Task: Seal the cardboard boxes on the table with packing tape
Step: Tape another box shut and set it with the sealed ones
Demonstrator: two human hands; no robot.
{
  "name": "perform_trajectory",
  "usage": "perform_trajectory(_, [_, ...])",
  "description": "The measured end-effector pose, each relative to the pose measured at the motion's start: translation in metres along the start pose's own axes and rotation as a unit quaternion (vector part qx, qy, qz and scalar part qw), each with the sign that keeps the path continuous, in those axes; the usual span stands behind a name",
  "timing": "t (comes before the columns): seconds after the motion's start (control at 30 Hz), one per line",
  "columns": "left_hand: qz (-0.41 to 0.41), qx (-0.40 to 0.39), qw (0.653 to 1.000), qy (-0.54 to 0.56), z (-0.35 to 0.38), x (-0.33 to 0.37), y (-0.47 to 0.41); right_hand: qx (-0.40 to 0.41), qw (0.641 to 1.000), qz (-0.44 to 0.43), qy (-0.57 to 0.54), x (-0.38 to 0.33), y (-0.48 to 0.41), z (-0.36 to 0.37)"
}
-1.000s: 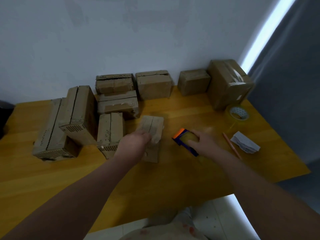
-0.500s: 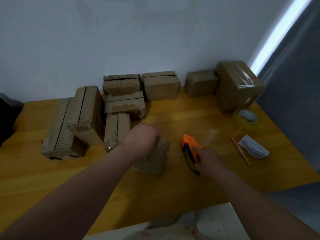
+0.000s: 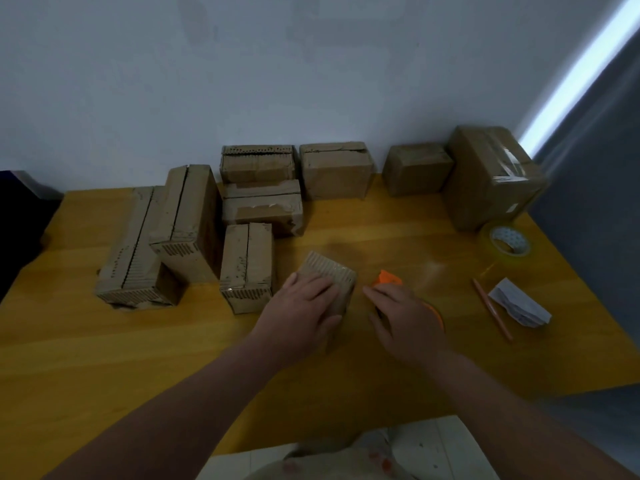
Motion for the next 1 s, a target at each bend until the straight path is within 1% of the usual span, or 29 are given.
perform_trajectory(0.07, [0.001,-0.029,0.999,-0.013,0.005,-0.003,0.005,0.000,1.000,-0.023,0.004,-0.008,0.002,-0.001])
perform_trajectory(0.13, [0.000,-0.032,0.999,-0.015,0.008,-0.006,0.009,-0.001,0.999,-0.040,0.007,-0.015,0.004,0.001])
perform_trajectory(0.2, [0.006,-0.012,1.000,-0.001,0.007,-0.009,0.012,0.000,0.998,-0.059,0.010,-0.023,0.004,0.002])
perform_trajectory(0.3, [0.037,0.015,0.999,0.023,0.006,-0.009,0.019,0.013,0.997,-0.079,0.024,-0.031,0.008,0.002])
perform_trajectory(0.37, [0.050,0.041,0.998,0.018,0.005,-0.009,0.025,0.015,0.996,-0.085,0.030,-0.033,0.011,0.003])
perform_trajectory(0.47, [0.063,0.063,0.996,0.011,0.003,-0.008,0.029,0.011,0.997,-0.073,0.030,-0.035,0.011,0.007])
perform_trajectory(0.63, [0.064,0.069,0.995,0.012,0.004,-0.006,0.028,0.016,0.999,-0.032,0.021,-0.032,0.001,0.012])
perform_trajectory(0.73, [0.077,0.076,0.994,0.014,0.002,-0.004,0.029,0.052,0.998,-0.030,-0.017,-0.032,-0.001,0.005])
perform_trajectory(0.8, [0.102,0.080,0.992,0.012,0.001,0.001,0.031,0.109,0.990,0.023,-0.092,-0.025,-0.002,-0.006])
perform_trajectory(0.87, [0.113,0.085,0.990,0.019,0.001,0.004,0.034,0.138,0.969,0.113,-0.169,-0.011,-0.004,-0.009])
perform_trajectory(0.93, [0.114,0.087,0.989,0.024,0.002,0.003,0.036,0.113,0.950,0.190,-0.219,0.000,-0.006,0.001])
perform_trajectory(1.0, [0.113,0.083,0.990,0.026,0.004,0.003,0.036,0.044,0.925,0.251,-0.281,0.005,-0.010,0.014])
Point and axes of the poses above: each hand's wrist, its own y-axis away from the middle knuckle, its own z-axis out of the palm, x = y × z, the point moved 7 cm from there along -y, towards the middle knuckle, and after that the axes turned 4 degrees about z, right-handed, at the moved point
